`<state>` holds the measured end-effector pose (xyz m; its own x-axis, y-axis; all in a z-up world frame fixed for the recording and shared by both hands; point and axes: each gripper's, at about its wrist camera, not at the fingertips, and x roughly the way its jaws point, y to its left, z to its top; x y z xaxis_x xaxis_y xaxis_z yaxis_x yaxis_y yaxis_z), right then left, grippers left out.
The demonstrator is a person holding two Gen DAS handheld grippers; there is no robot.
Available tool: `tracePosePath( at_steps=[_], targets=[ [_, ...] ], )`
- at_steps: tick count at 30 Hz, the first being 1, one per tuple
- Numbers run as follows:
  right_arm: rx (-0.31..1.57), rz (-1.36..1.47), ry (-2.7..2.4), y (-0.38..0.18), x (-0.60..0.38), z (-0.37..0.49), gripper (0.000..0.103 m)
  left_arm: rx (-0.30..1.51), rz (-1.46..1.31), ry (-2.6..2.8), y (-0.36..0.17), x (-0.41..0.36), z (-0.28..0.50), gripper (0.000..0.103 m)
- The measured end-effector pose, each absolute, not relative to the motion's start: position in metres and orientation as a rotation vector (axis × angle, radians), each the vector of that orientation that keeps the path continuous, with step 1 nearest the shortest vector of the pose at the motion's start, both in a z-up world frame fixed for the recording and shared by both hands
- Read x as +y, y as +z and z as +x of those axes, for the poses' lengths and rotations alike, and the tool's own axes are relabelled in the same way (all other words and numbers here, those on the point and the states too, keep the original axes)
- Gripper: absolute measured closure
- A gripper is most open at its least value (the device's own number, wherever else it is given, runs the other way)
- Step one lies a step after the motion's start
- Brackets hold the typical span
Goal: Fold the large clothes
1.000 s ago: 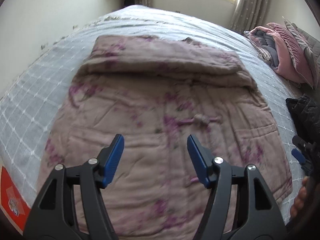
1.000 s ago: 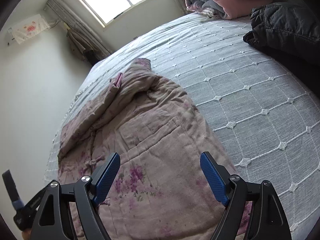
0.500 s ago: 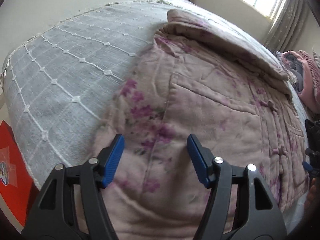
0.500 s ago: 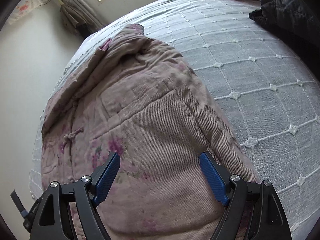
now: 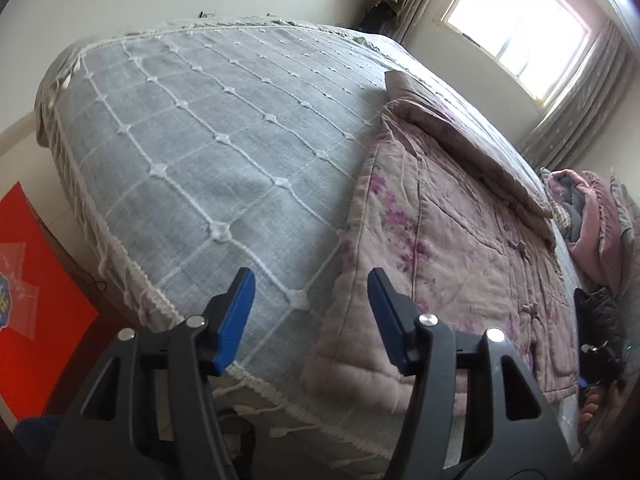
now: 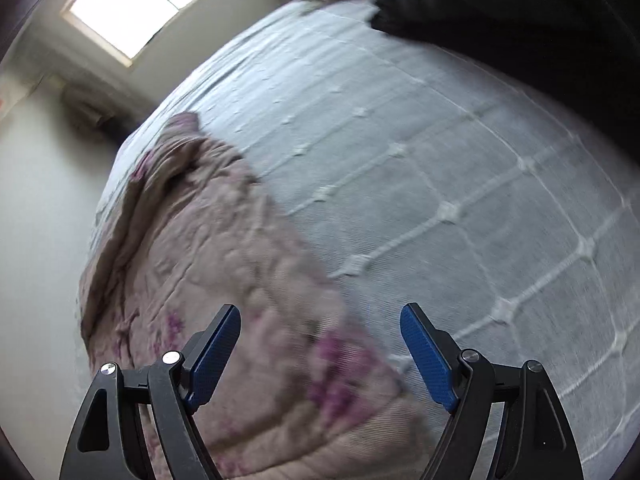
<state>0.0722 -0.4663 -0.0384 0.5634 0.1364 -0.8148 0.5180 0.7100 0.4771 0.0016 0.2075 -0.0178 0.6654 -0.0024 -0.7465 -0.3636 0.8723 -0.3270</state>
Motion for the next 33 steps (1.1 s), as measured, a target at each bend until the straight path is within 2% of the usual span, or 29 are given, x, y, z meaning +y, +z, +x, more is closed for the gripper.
tracePosePath(
  at_steps=[2, 4, 6, 10, 12, 14, 17, 26, 33],
  targets=[
    [0.974, 0.841, -0.234, -0.046, -0.477, 0.065, 0.021, 0.831, -0.528, 0.179, -0.021, 0.21, -0.005, 0.048],
    [0.974, 0.901, -0.175, -0.053, -0.482, 0.061, 0.029, 0.841, -0.563, 0.149, -0.024, 0.211, -0.007, 0.052],
    [0.976, 0.971, -0.11, -0.058, -0.484, 0.058, 0.038, 0.845, -0.585, 0.107, -0.026, 0.209, -0.009, 0.052],
    [0.977, 1.015, -0.078, -0.065, -0.485, 0.05, 0.046, 0.889, -0.628, 0.035, -0.037, 0.197, -0.002, 0.052],
    [0.98, 1.005, -0.079, -0.066, -0.485, 0.049, 0.053, 0.904, -0.597, 0.054, -0.038, 0.19, 0.0, 0.052],
    [0.985, 0.986, -0.082, -0.064, -0.485, 0.049, 0.056, 0.901, -0.551, 0.07, -0.037, 0.182, 0.001, 0.052],
    [1.01, 0.871, -0.191, -0.059, -0.487, 0.044, 0.056, 0.929, -0.512, 0.103, -0.041, 0.18, 0.004, 0.052],
    [1.058, 0.901, -0.104, -0.07, -0.482, 0.044, 0.055, 0.947, -0.497, 0.079, -0.044, 0.172, 0.002, 0.052],
    [0.994, 1.056, -0.02, -0.073, -0.486, 0.043, 0.054, 0.86, -0.551, 0.025, -0.029, 0.174, -0.003, 0.052]
  ],
)
